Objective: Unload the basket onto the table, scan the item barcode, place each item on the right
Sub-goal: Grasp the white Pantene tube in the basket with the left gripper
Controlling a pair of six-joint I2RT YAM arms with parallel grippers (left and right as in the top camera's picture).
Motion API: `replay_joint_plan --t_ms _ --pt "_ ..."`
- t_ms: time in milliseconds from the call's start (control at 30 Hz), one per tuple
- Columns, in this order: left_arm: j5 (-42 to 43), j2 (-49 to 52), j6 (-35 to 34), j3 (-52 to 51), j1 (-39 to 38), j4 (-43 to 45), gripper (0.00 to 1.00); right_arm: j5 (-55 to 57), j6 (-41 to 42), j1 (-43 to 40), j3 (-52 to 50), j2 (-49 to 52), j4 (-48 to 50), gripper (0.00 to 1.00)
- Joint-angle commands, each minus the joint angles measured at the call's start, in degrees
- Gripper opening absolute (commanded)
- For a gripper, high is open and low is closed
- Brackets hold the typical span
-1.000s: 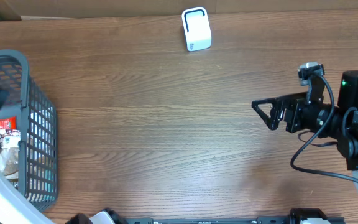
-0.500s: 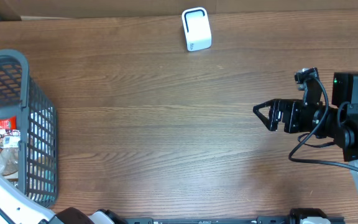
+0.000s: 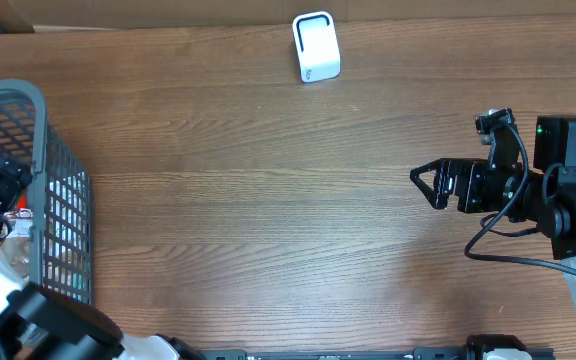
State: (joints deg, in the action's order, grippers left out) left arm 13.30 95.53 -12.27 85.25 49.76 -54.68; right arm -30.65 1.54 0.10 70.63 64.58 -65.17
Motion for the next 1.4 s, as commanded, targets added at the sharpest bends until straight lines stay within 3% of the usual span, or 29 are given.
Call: replay_joint_plan --t_ms 0,333,633,667,733,867,900,1133,1367 --pt "3.3 4.9 4.6 -0.4 0.0 -0.8 0.9 1.3 0.0 0.2 1.4 -0.2 0.2 1.0" --pt "0.6 13.9 5.3 -0.6 -0.4 -4.6 0.77 1.3 0.0 0.2 1.4 -0.2 0.1 1.0" --pt "-8.0 18.5 2.8 -6.5 -2.9 -3.6 0.74 1.3 0.0 0.2 1.4 -0.2 -0.3 1.0" --pt "-8.0 18.6 2.8 -7.0 -2.9 -3.4 0.68 1.3 0.0 0.2 1.4 -0.2 -0.4 1.0" --pt "-8.0 18.6 2.8 -7.4 -2.9 -3.1 0.43 1.3 0.0 0.2 1.4 -0.2 -0.5 1.0" --pt "-7.9 18.6 2.8 -6.8 -2.9 -3.2 0.08 1.3 0.0 0.2 1.4 -0.2 -0.5 1.0" --pt "-7.7 18.6 2.8 -6.3 -2.9 -3.2 0.04 1.3 0.0 0.2 1.4 -0.2 -0.6 1.0" --pt "-6.2 18.6 1.1 8.1 -2.9 -13.0 0.04 1.3 0.0 0.2 1.4 -0.2 -1.3 1.0" --pt "-5.8 18.6 0.6 34.9 -3.0 -29.9 0.04 1.3 0.0 0.2 1.4 -0.2 -1.2 1.0"
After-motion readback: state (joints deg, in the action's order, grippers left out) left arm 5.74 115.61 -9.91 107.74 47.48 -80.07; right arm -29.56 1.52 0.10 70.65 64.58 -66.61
